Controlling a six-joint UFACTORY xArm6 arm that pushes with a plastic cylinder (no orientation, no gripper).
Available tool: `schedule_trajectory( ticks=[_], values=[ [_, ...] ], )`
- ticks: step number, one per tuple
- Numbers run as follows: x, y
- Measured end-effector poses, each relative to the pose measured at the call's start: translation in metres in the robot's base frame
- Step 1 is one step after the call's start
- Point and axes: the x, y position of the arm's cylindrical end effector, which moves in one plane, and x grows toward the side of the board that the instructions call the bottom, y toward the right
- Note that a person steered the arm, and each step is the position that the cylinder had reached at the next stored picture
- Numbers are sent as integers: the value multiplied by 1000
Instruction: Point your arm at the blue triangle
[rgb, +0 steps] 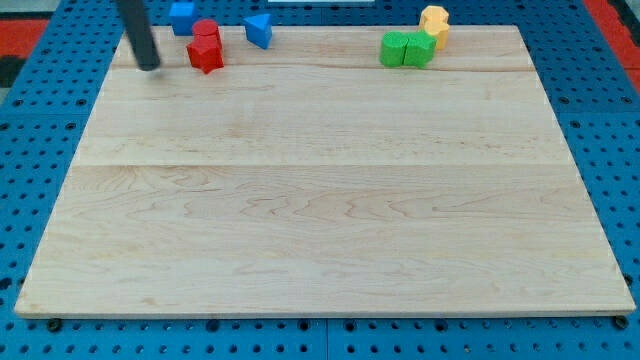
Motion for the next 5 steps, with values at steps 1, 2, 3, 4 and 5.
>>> schedule_trajectory(
  ticks=[1,2,3,4,5],
  values=[
    [-2,10],
    [43,34],
    [77,93],
    [77,186],
    [52,240]
  ],
)
